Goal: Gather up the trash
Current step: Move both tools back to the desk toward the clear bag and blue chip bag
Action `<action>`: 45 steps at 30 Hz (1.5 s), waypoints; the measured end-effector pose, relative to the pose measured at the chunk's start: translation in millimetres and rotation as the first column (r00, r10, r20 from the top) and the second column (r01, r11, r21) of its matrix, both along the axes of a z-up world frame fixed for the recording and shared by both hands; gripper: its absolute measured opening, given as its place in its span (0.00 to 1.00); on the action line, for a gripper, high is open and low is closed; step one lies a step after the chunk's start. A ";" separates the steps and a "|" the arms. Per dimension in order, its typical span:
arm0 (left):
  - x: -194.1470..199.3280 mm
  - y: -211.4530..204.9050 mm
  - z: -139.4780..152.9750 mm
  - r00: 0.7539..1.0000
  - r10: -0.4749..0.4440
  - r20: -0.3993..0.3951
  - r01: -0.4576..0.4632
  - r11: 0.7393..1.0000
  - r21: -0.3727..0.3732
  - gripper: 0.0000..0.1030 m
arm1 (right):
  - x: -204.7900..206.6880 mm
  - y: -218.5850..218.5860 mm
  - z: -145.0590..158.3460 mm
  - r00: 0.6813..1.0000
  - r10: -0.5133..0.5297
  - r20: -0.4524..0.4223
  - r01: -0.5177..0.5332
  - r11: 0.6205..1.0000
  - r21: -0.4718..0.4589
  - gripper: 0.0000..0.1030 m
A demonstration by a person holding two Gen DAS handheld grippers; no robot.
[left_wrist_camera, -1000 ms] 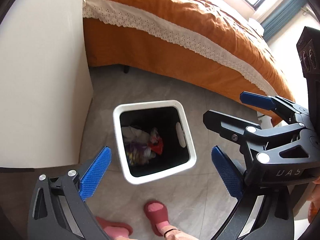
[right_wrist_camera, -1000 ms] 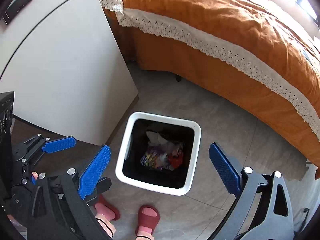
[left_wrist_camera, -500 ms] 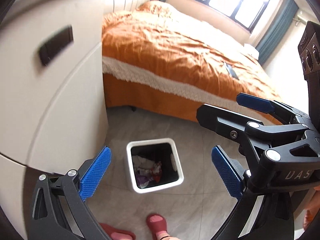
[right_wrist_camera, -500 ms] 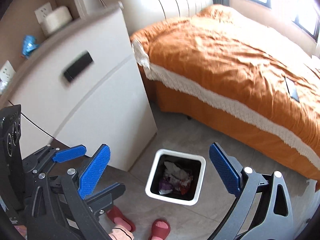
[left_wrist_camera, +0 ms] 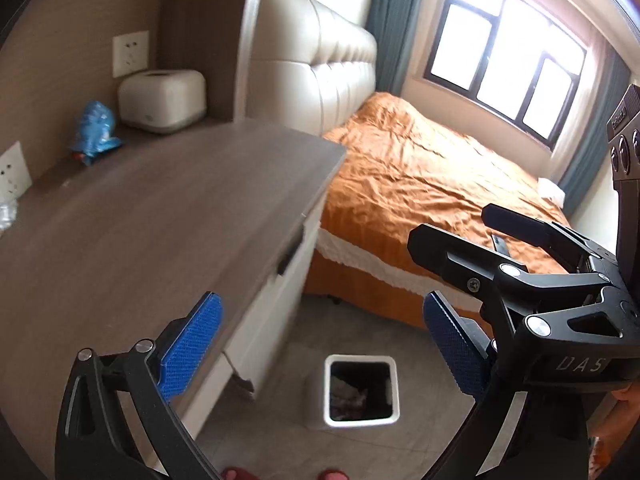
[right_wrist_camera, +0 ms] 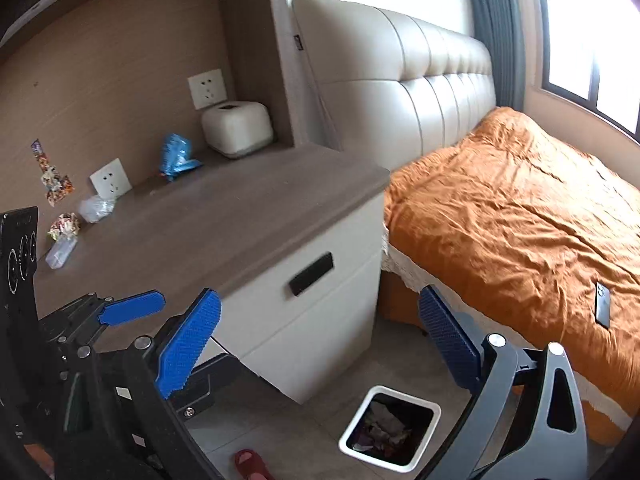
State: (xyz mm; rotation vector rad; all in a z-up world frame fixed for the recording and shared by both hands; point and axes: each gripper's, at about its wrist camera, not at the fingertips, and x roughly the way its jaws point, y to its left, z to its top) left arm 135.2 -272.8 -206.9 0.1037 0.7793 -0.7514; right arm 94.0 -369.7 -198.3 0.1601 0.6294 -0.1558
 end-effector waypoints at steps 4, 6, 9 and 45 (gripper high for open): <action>22.1 41.9 27.7 0.993 0.103 0.064 -0.103 0.995 0.001 0.95 | 30.0 35.6 27.9 0.993 0.096 0.062 -0.095 0.995 -0.017 0.96; 35.1 63.8 39.2 0.985 0.146 0.090 -0.148 0.989 0.006 0.95 | 44.1 51.1 37.9 0.988 0.131 0.084 -0.130 0.991 -0.019 0.96; 53.6 101.3 53.9 0.969 0.216 0.116 -0.217 0.976 -0.006 0.95 | 69.0 75.6 51.6 0.978 0.175 0.114 -0.175 0.985 -0.017 0.96; 250.3 262.7 12.5 0.855 0.513 0.077 -0.518 0.852 0.070 0.95 | 306.1 192.5 6.2 0.961 0.277 0.023 -0.277 0.961 -0.012 0.96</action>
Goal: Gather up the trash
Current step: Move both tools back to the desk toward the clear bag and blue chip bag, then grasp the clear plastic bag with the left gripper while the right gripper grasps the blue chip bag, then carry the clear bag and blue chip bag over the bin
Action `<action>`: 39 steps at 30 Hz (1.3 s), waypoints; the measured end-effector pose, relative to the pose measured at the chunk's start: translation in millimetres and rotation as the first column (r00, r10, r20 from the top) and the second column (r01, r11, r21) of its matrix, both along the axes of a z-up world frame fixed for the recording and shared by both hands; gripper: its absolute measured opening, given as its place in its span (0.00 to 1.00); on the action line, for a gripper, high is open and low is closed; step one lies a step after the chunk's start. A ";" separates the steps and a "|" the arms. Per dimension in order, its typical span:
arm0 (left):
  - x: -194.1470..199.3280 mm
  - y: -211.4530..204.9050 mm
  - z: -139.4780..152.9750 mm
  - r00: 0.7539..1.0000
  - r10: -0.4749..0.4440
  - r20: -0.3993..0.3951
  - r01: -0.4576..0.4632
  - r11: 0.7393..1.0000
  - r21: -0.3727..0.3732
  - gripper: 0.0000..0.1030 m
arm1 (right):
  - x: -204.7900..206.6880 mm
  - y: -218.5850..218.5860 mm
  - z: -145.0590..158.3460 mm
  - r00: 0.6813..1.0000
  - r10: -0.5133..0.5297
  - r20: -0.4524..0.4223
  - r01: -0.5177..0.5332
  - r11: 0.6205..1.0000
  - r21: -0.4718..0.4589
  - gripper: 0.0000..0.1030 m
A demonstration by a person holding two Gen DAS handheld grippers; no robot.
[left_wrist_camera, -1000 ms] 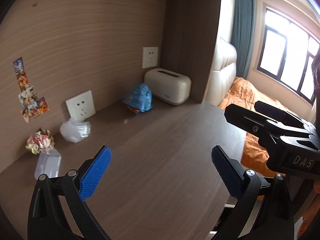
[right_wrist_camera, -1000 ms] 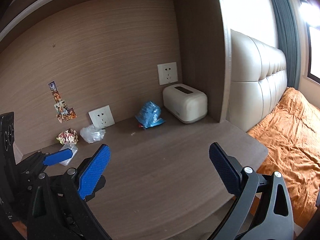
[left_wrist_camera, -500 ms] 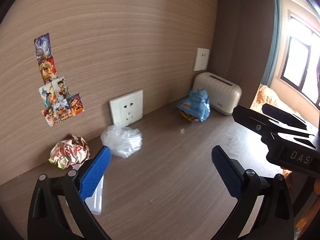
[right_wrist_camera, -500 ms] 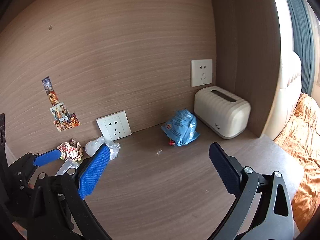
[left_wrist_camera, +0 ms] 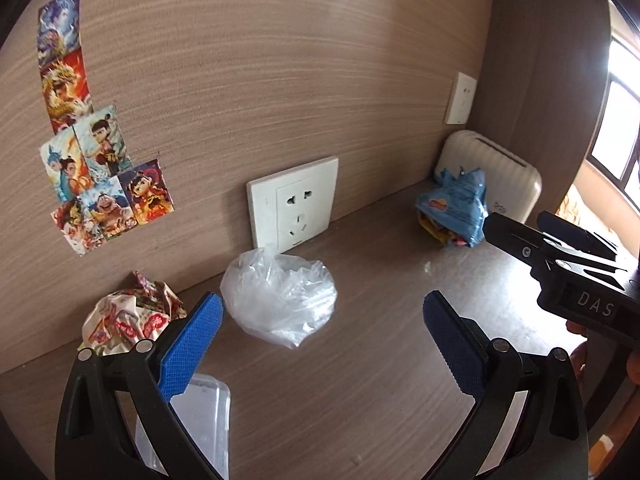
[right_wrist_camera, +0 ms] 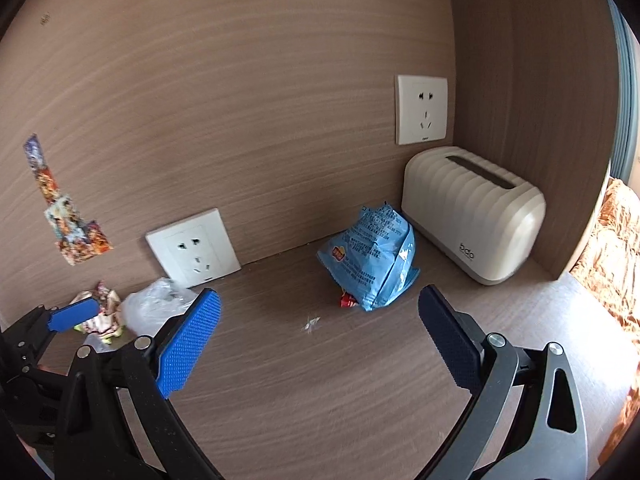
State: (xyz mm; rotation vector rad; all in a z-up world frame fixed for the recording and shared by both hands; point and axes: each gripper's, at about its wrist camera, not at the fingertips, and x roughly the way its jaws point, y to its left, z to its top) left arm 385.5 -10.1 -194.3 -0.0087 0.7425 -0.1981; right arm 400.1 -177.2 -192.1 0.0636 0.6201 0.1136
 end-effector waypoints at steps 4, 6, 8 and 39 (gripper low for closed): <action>16.4 -0.4 -7.6 1.000 0.025 -0.014 -0.024 1.000 0.015 0.95 | 21.9 -4.6 -7.5 1.000 0.004 -0.015 -0.004 1.000 -0.001 0.96; 24.5 -1.8 -10.8 0.999 0.035 -0.023 -0.034 0.999 0.028 0.95 | 32.9 -7.4 -10.6 1.000 0.006 -0.024 -0.006 1.000 0.000 0.96; 32.3 -2.7 -14.2 0.998 0.044 -0.037 -0.042 0.999 0.032 0.95 | 43.7 -9.7 -14.3 0.999 0.009 -0.034 -0.009 1.000 -0.003 0.96; 23.5 -22.5 23.4 1.000 -0.022 -0.009 0.022 0.999 0.024 0.43 | 22.1 -17.8 33.9 0.998 0.066 0.018 -0.067 0.994 0.081 0.53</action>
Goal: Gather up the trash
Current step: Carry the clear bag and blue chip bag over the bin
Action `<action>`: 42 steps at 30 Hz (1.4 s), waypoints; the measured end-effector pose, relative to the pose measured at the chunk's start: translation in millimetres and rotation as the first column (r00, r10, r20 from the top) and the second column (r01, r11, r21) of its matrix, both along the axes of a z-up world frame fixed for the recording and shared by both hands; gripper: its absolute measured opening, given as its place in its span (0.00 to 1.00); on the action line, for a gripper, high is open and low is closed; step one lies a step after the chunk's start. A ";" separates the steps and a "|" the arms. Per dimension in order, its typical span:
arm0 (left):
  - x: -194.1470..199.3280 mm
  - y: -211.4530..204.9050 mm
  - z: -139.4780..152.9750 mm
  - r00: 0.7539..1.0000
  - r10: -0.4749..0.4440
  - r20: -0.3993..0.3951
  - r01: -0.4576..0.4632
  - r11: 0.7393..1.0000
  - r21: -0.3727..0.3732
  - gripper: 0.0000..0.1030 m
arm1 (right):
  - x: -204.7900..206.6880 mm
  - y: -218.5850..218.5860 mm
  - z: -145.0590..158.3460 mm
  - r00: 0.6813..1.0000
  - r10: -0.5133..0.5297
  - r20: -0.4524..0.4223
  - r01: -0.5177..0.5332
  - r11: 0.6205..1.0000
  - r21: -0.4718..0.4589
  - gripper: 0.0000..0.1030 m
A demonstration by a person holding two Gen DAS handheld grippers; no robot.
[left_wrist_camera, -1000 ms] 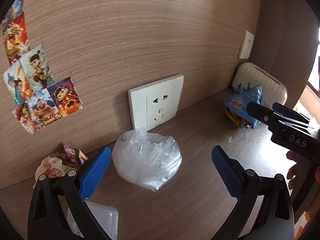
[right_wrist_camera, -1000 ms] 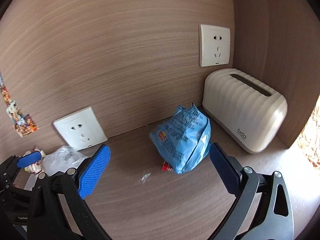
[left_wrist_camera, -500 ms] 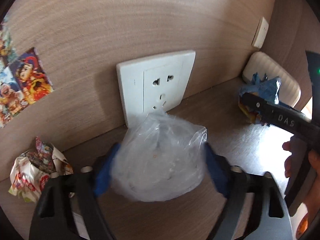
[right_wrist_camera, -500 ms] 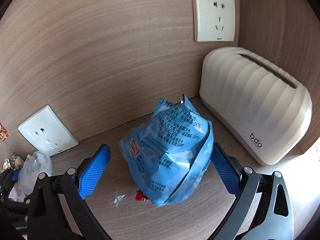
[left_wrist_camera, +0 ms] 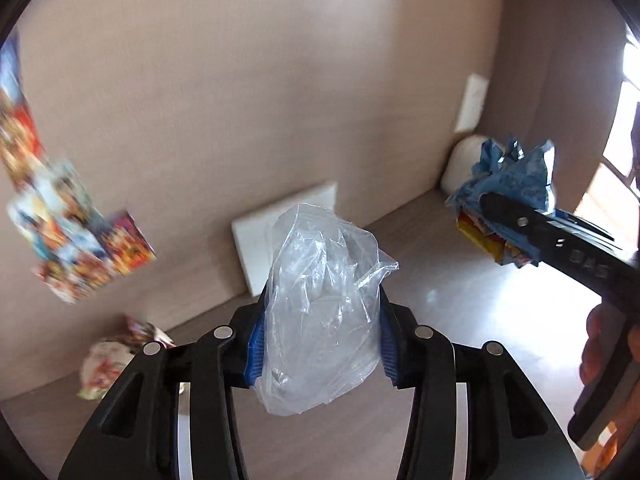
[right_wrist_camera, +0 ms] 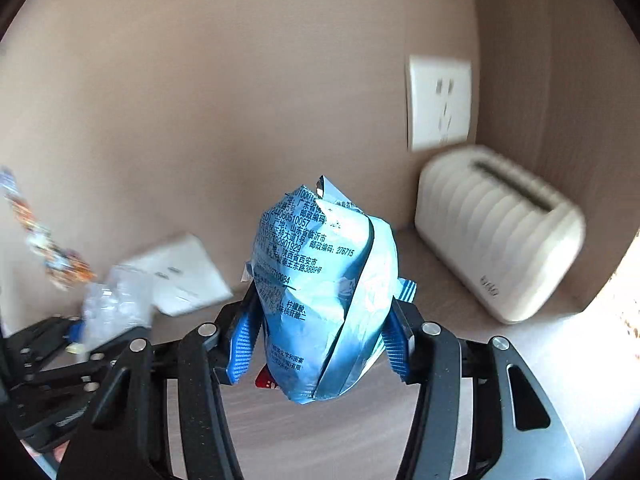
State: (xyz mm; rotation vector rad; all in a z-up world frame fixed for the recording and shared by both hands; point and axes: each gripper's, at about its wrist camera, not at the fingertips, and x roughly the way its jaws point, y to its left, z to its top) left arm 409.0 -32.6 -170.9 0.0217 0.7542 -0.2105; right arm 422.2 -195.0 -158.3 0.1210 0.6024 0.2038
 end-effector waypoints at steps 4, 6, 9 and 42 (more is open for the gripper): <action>-35.3 -14.9 36.9 0.996 -0.053 0.069 0.055 0.998 -0.028 0.43 | -50.3 -14.2 40.9 0.995 -0.014 0.095 0.013 1.000 0.012 0.54; -51.8 -20.2 50.2 0.992 -0.081 0.092 0.085 0.996 -0.039 0.43 | -74.2 -27.5 56.3 0.991 -0.032 0.127 0.029 0.999 0.026 0.54; -81.7 -30.7 66.7 0.983 -0.138 0.119 0.144 0.989 -0.043 0.43 | -109.5 -43.6 71.5 0.985 -0.072 0.156 0.068 0.997 0.028 0.54; -318.5 -326.9 -26.5 0.706 -0.696 -0.129 0.696 0.716 -0.059 0.44 | -404.2 -256.9 -24.3 0.835 -0.536 -0.124 0.537 0.843 -0.028 0.56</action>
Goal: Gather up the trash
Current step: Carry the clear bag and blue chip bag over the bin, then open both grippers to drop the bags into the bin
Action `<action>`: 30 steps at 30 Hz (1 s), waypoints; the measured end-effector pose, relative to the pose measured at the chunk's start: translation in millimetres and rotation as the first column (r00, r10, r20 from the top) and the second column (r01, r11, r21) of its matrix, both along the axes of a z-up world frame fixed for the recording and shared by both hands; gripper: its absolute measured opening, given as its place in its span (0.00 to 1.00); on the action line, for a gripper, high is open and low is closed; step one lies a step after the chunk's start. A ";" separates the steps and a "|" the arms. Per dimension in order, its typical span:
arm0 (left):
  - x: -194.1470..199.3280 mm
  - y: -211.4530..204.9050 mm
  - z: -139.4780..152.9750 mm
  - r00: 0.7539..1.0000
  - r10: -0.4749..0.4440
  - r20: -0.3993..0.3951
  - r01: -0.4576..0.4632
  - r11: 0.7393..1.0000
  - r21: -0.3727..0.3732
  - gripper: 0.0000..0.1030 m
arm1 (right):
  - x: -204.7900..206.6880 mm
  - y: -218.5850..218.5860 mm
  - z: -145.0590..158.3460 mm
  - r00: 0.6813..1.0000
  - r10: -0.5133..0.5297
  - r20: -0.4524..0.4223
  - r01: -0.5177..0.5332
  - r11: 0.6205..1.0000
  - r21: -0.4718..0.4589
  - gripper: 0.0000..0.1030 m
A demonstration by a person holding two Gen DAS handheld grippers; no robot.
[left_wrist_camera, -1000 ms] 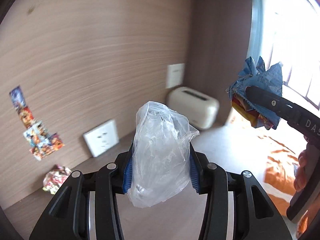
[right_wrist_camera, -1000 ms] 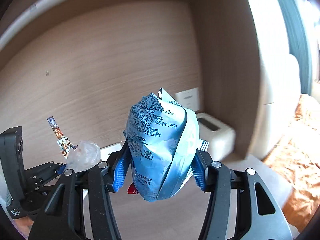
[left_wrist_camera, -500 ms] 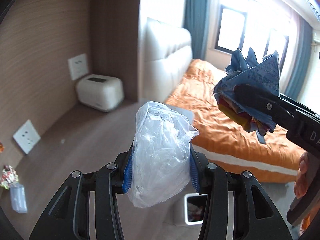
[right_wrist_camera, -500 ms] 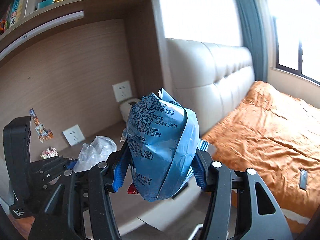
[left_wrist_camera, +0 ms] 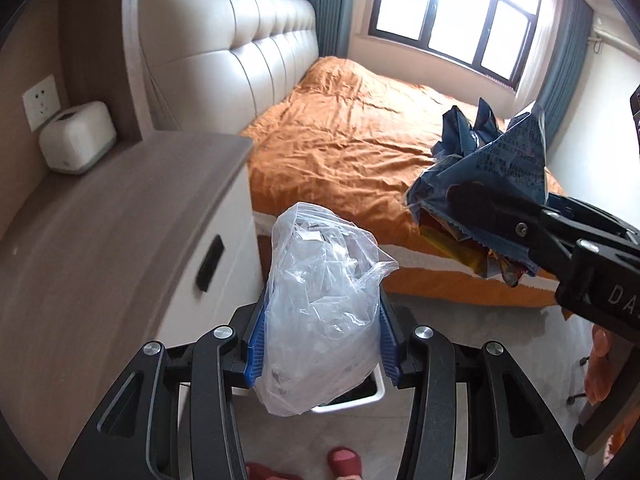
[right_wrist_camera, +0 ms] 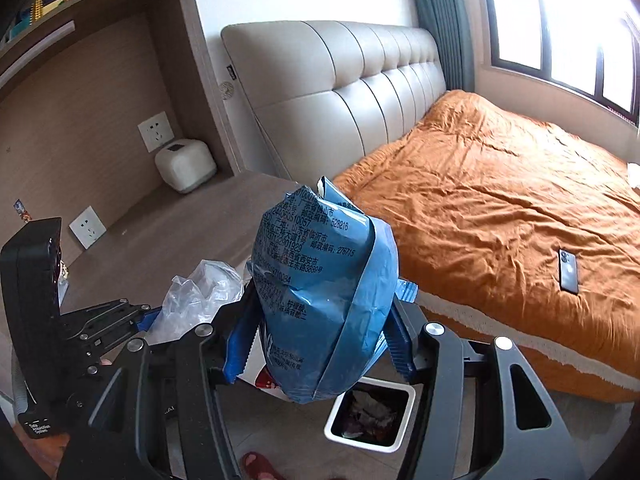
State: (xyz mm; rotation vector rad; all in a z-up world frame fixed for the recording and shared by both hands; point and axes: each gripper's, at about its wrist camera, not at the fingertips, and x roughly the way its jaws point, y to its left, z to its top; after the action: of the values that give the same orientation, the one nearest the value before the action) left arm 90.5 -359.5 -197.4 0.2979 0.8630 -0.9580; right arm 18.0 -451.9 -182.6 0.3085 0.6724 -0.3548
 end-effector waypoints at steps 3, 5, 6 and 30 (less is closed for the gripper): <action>-5.8 -15.1 -33.9 0.999 -0.032 -0.043 0.032 0.999 0.019 0.44 | -3.2 -11.6 -35.2 0.998 -0.025 -0.050 0.026 0.999 0.024 0.56; -9.0 -24.1 -62.0 0.996 -0.048 -0.069 0.051 0.998 0.038 0.44 | -7.6 -23.2 -58.5 0.996 -0.040 -0.079 0.043 0.998 0.042 0.56; -9.2 -26.9 -76.5 0.995 -0.055 -0.084 0.059 0.997 0.050 0.44 | -9.1 -27.9 -72.4 0.995 -0.049 -0.092 0.053 0.997 0.049 0.56; -12.5 -83.6 -377.3 0.948 -0.153 -0.279 0.222 0.946 0.235 0.95 | 5.2 -66.6 -369.4 0.902 -0.043 -0.429 0.125 0.978 0.165 0.96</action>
State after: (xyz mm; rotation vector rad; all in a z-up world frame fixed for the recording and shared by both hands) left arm 78.0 -443.1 -574.7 0.4996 1.2227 -1.0766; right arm 23.2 -518.5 -552.0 0.4489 1.1290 -0.4485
